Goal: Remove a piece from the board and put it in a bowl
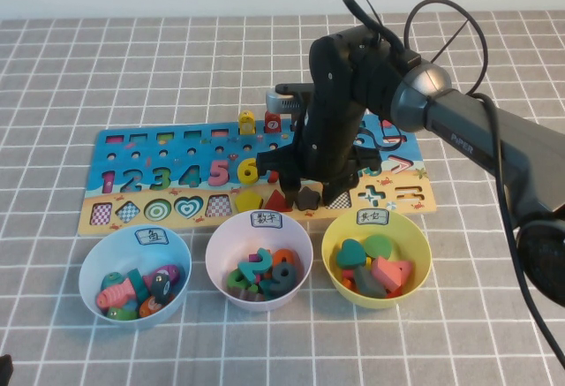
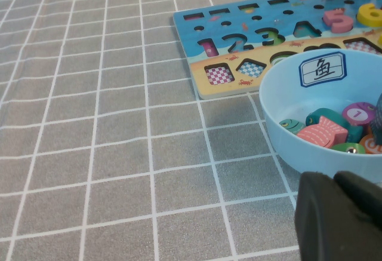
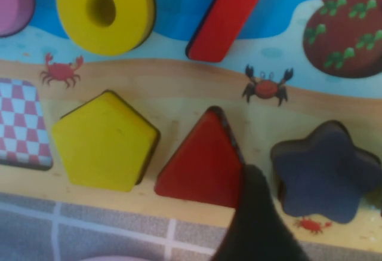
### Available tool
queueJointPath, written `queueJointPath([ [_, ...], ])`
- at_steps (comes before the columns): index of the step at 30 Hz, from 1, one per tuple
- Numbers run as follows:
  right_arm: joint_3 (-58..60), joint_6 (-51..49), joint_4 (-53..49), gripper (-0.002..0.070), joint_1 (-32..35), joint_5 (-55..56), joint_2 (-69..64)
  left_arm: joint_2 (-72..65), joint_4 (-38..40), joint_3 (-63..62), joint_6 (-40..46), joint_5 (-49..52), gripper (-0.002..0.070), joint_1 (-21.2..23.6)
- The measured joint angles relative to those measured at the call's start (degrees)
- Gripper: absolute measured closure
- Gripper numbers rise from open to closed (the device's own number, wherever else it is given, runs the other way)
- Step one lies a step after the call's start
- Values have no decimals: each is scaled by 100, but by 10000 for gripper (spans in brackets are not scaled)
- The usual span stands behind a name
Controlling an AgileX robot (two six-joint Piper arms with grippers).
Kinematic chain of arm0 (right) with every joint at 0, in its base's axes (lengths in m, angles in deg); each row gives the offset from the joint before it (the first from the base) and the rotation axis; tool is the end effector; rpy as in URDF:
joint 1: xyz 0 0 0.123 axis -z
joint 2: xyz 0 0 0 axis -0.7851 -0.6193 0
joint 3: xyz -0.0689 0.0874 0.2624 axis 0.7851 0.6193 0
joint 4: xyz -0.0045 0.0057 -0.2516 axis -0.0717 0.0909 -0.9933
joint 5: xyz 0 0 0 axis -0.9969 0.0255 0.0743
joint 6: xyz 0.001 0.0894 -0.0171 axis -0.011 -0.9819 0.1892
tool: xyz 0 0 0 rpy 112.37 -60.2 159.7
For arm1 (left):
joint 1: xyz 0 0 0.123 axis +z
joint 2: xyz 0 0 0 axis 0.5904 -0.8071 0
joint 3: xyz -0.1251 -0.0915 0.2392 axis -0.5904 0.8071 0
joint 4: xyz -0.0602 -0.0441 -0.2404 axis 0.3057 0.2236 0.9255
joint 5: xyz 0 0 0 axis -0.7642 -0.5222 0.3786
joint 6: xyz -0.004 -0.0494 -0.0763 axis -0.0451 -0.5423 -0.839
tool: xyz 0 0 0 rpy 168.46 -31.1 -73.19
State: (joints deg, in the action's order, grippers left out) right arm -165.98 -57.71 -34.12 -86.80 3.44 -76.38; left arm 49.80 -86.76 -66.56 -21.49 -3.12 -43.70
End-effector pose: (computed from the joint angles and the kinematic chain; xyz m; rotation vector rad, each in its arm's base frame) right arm 0.4042 0.2943 0.1955 -0.2154 2.9823 0.2924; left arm 0.0522 -0.0078 0.1721 0.1749 1.8608 -0.0655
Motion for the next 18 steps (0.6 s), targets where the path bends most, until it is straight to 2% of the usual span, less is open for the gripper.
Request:
queueJointPath([
  [18,0,213,-47,284,0,198,0,0,0,0,0,0,675,0],
])
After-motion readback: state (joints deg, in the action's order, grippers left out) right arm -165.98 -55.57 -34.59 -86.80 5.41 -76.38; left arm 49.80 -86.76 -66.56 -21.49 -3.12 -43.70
